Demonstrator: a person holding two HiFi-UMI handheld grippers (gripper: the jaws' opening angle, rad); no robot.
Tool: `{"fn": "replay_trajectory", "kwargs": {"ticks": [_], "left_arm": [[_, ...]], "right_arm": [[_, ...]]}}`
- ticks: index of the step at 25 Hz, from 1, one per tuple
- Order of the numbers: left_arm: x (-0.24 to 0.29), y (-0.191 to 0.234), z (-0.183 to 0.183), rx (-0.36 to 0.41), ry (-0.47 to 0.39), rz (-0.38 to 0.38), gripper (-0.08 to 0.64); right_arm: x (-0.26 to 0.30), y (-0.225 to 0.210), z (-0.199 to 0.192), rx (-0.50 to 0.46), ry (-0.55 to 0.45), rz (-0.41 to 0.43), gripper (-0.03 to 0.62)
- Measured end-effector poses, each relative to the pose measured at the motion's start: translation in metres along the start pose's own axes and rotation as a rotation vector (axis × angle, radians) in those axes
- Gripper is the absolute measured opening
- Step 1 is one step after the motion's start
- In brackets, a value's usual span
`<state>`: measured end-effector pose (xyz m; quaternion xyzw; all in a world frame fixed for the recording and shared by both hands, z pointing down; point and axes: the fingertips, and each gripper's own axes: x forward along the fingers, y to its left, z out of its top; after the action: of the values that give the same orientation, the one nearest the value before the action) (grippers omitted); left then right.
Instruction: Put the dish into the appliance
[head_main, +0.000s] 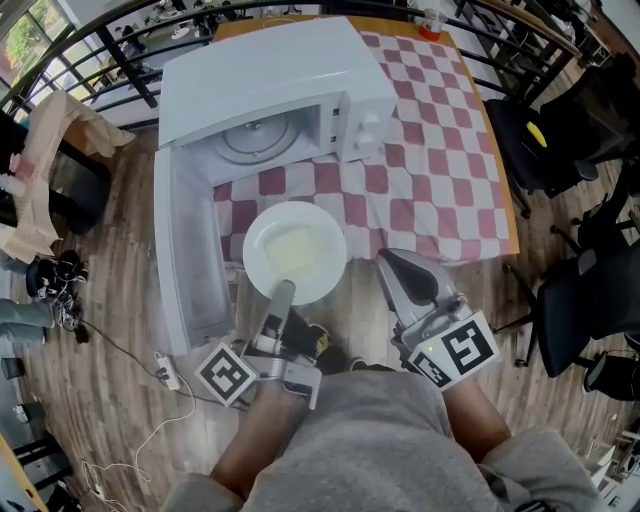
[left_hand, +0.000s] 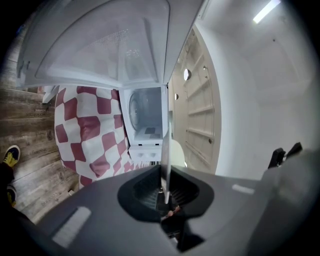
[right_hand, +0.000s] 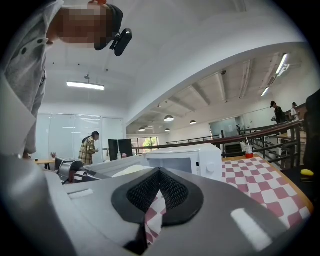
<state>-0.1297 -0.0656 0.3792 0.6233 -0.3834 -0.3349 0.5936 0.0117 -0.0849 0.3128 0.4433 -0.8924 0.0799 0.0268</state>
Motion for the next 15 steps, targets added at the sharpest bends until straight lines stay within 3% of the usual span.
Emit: {"fn": "replay_trajectory", "kwargs": {"ticks": [15], "left_arm": [[0.003,0.009,0.032,-0.012,0.013,-0.006,0.037]], "right_arm": [[0.026,0.011,-0.002,-0.007,0.002,-0.021,-0.002]]}}
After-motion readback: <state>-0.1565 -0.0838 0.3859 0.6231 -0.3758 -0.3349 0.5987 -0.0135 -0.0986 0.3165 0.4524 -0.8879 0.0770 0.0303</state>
